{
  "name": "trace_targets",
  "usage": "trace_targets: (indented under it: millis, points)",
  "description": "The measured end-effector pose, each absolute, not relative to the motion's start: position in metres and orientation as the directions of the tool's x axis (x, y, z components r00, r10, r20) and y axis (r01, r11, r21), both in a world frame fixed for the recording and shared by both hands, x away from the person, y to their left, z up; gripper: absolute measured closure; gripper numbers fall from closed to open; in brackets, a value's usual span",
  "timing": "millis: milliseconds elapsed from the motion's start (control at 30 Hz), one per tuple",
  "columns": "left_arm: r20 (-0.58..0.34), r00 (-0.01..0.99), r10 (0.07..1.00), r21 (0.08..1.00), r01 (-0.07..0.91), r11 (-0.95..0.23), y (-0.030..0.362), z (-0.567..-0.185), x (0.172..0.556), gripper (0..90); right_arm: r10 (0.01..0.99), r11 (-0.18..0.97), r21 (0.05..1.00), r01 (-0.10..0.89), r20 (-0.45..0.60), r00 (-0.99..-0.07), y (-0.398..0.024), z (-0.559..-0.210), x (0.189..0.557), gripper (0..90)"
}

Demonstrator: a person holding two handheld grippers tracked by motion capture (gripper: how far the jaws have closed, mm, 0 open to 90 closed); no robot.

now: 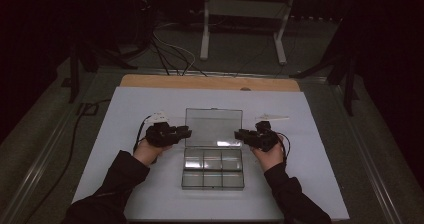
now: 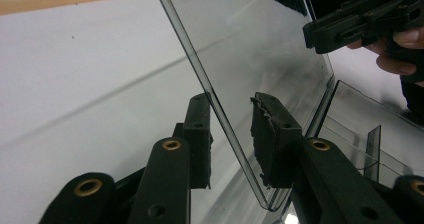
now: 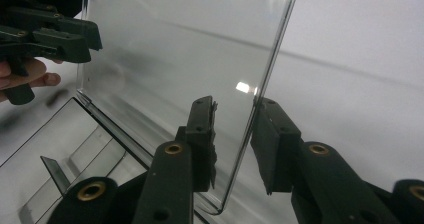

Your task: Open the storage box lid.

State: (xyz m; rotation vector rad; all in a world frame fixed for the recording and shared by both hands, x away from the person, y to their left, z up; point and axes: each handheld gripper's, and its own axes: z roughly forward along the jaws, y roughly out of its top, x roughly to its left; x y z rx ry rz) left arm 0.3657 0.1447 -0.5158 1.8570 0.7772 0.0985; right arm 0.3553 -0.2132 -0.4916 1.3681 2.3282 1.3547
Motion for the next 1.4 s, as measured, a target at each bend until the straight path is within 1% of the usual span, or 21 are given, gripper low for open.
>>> trace_targets:
  millis: [200, 400, 567, 767, 967, 1200, 1400]
  points:
    - [-0.296, 0.777, 0.556, 0.849, 0.48, -0.219, 0.143, -0.518, 0.367, 68.5, 0.748, 0.179, 0.727, 0.663, 0.337, -0.572, -0.213, -0.493, 0.359, 68.5]
    - [-0.302, 0.769, 0.563, 0.834, 0.499, -0.235, 0.14, -0.521, 0.366, 63.5, 0.752, 0.174, 0.711, 0.681, 0.351, -0.558, -0.212, -0.496, 0.362, 65.9]
    - [-0.347, 0.749, 0.565, 0.814, 0.54, -0.216, 0.14, -0.524, 0.369, 61.5, 0.75, 0.176, 0.687, 0.705, 0.37, -0.548, -0.21, -0.497, 0.367, 64.0]
    - [-0.373, 0.726, 0.577, 0.789, 0.575, -0.215, 0.136, -0.527, 0.371, 56.6, 0.76, 0.145, 0.649, 0.747, 0.41, -0.504, -0.209, -0.501, 0.371, 61.5]
    - [-0.402, 0.703, 0.586, 0.76, 0.614, -0.215, 0.134, -0.528, 0.373, 53.1, 0.768, 0.124, 0.625, 0.77, 0.431, -0.474, -0.207, -0.504, 0.373, 59.7]
    - [-0.441, 0.674, 0.592, 0.72, 0.66, -0.215, 0.13, -0.531, 0.377, 47.6, 0.779, 0.08, 0.587, 0.805, 0.467, -0.418, -0.206, -0.508, 0.374, 57.2]
    - [-0.461, 0.652, 0.602, 0.688, 0.691, -0.222, 0.126, -0.532, 0.379, 40.9, 0.785, 0.049, 0.556, 0.829, 0.492, -0.377, -0.204, -0.511, 0.375, 55.5]
